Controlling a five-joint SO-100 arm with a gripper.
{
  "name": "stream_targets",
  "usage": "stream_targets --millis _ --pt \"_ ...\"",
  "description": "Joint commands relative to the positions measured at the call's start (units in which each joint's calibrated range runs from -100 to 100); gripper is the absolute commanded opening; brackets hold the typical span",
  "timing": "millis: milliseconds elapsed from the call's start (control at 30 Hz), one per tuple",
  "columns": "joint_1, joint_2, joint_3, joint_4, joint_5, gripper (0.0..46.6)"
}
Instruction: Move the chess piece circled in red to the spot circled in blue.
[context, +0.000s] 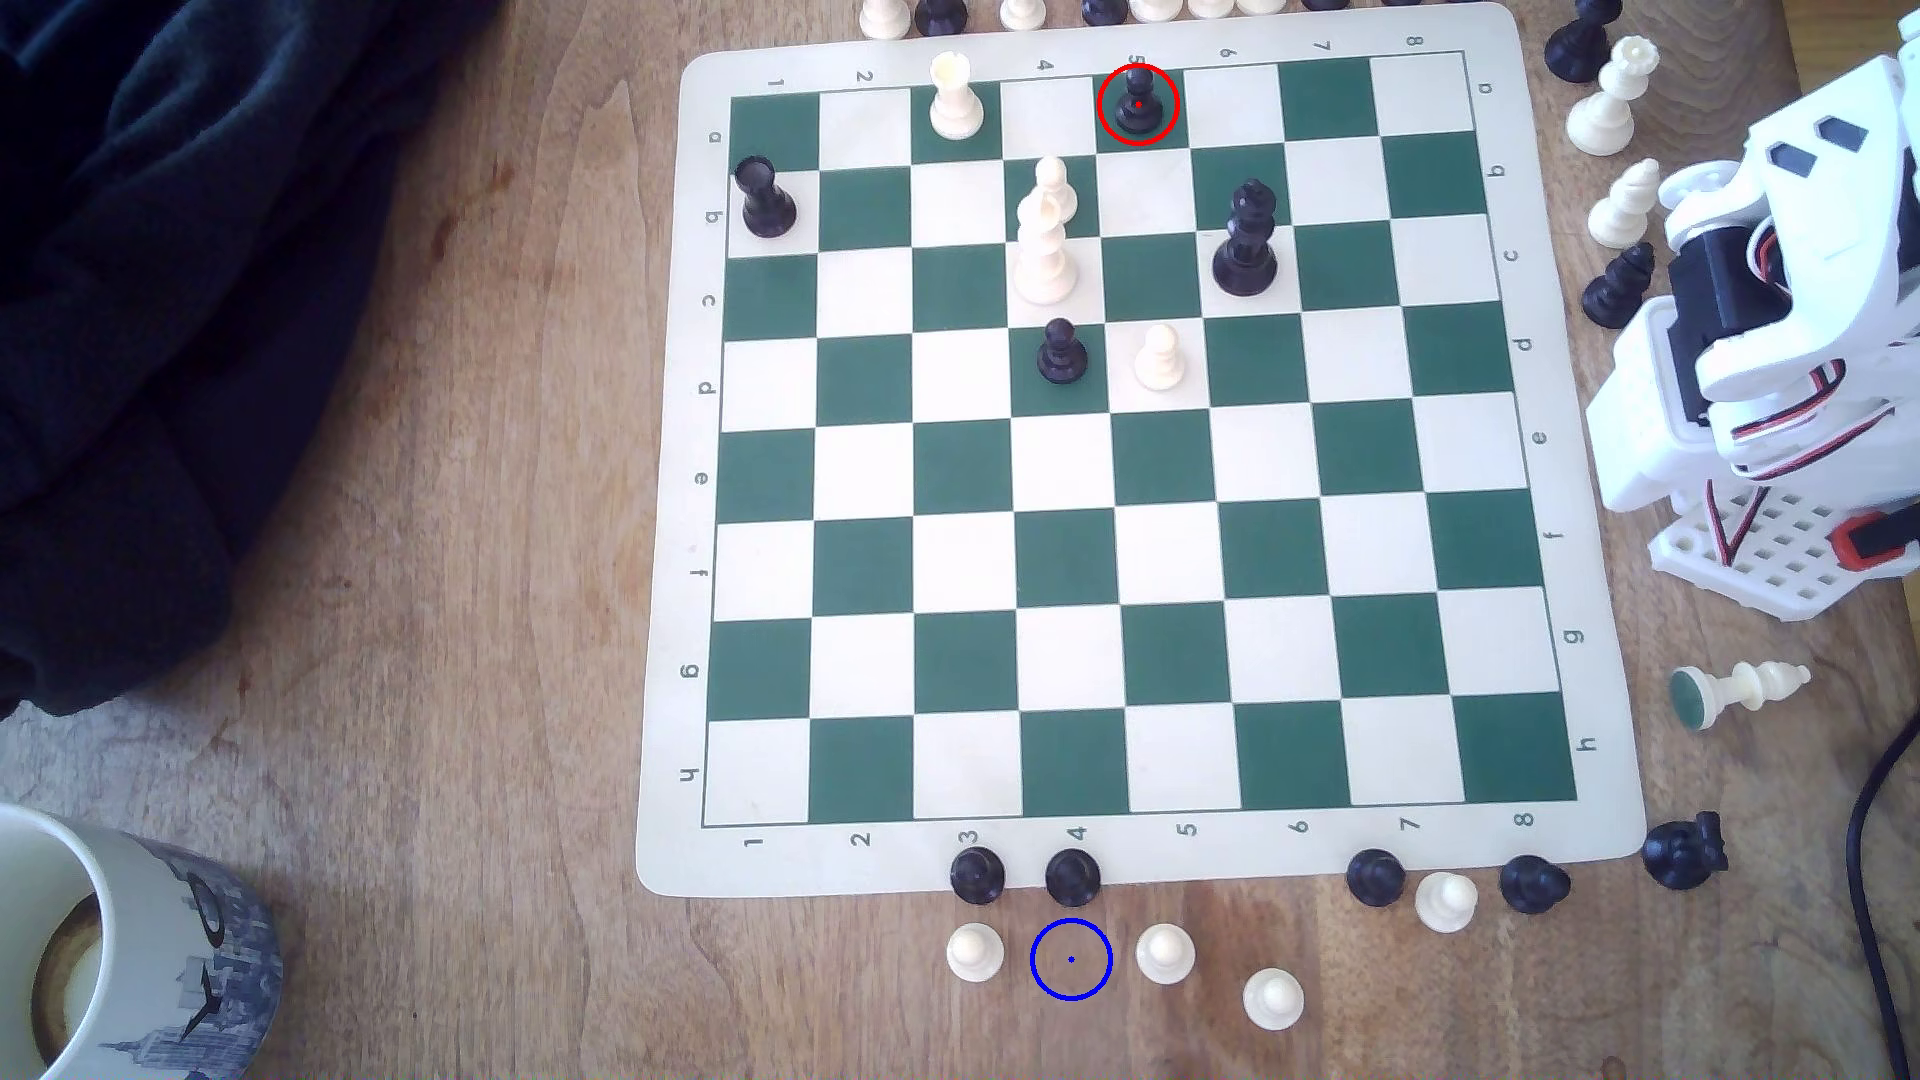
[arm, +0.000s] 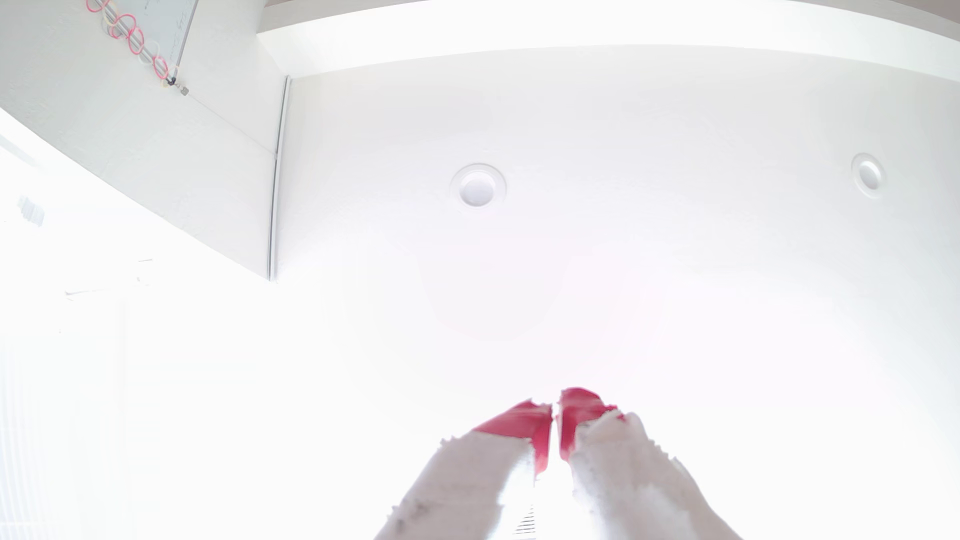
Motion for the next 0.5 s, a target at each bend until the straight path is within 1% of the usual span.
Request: stream_targets --millis 0,133,167,233,300,367,400,433,467 --pt "0.74 0.06 1.26 1.18 0.05 0.2" --pt "1.37 0.06 0.18 15.51 0.05 0.2" --pt "1.99 0.06 -0.91 21.90 0.05 0.2" --pt "3.32 0.06 -2.91 29.19 0.05 0.2" --pt "5.75 0.06 -5.72 37.87 0.05 0.2" --pt "11.07 0.06 -12.70 59.98 -0.24 0.2" --pt "10.60 0.48 -13.78 62.76 0.05 0.2" --pt "10.44 0.73 -15.96 69.73 -0.20 0.2" --pt "13.96 0.06 -19.22 82.42 -0.34 0.2"
